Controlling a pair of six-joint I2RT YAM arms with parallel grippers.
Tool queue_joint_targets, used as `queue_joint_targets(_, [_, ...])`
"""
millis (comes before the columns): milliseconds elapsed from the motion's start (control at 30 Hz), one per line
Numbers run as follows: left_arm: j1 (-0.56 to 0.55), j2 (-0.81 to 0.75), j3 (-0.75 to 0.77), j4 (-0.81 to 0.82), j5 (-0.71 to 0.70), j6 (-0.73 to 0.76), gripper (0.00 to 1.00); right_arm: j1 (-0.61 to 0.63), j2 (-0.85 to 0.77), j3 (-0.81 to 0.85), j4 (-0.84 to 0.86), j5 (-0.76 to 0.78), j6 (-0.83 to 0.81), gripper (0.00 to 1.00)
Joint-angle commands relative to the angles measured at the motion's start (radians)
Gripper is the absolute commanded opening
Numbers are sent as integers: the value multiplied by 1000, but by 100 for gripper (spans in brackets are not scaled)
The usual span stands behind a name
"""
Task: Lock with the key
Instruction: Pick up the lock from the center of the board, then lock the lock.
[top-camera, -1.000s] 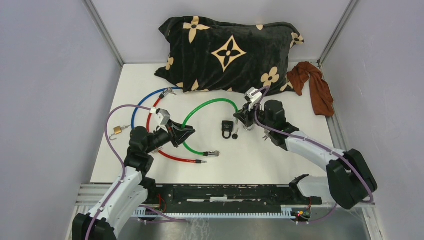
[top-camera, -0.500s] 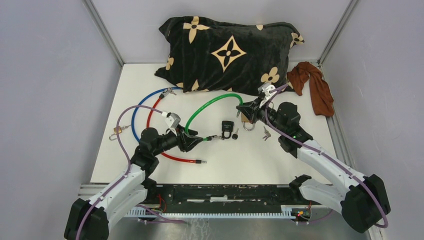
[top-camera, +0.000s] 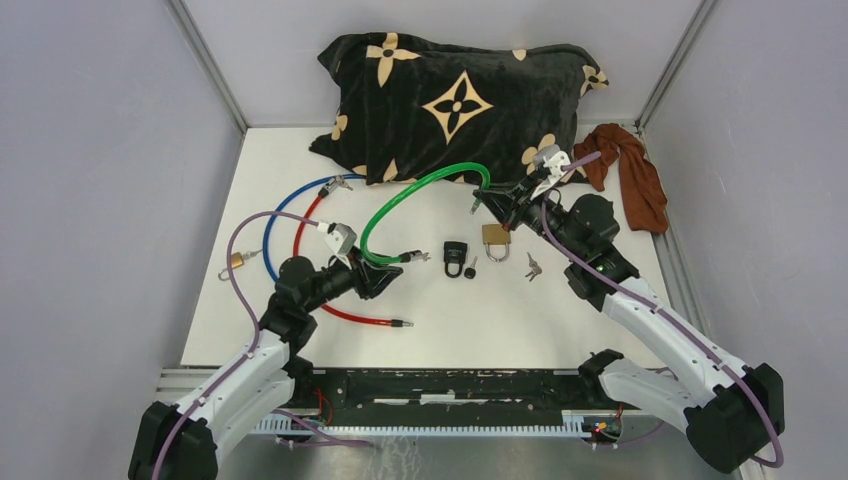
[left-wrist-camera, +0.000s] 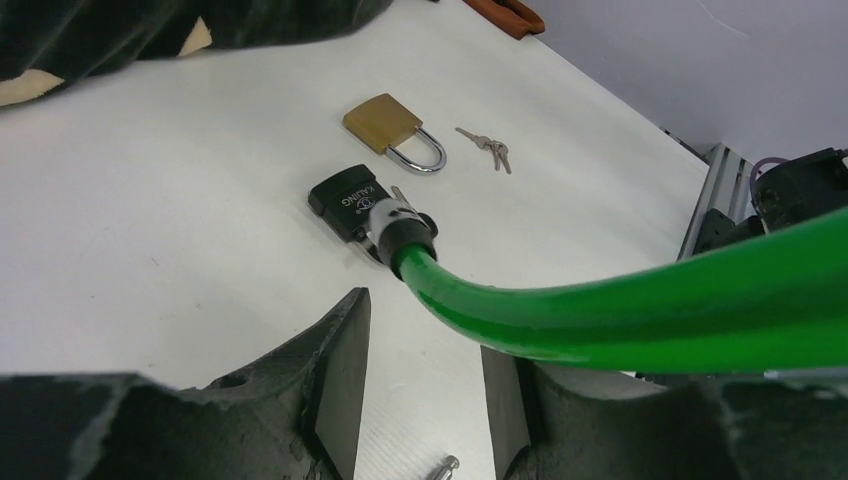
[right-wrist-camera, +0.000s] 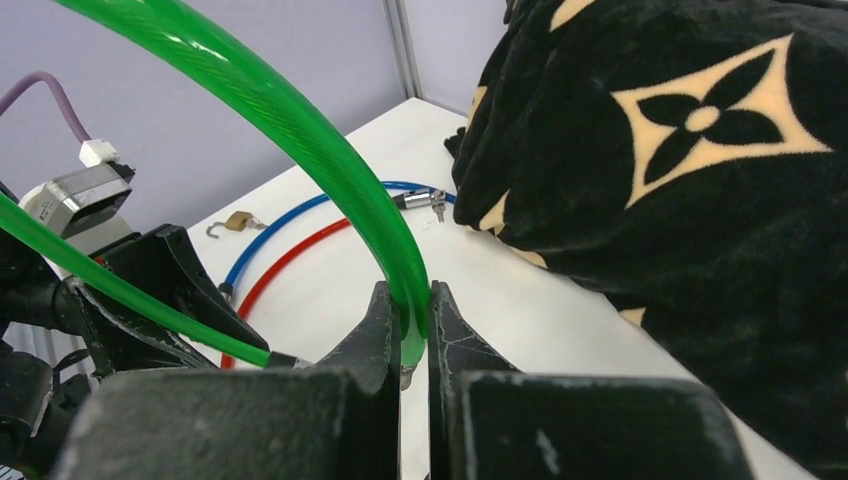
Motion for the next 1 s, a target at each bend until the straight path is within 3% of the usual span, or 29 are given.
queue_joint_targets(0, [-3,-15,3,57,-17,32,50,8,-23,73,79,-20,48,0])
queue_joint_targets(533, [-2,-50,25,122,-62,-100,58,86,33,131,85,-11,37,0])
queue_joint_targets(867, [19,-203,-28,164,-175,-194,57,176,101,234,52,49,11,0])
queue_joint_targets(900, [22,-225,-31,166,-197,-199,54,187,110,245,49,58,11,0])
queue_joint_targets(967, [29,-266,-35,170,-239,-207,31,209,128,268,48,68,11,0])
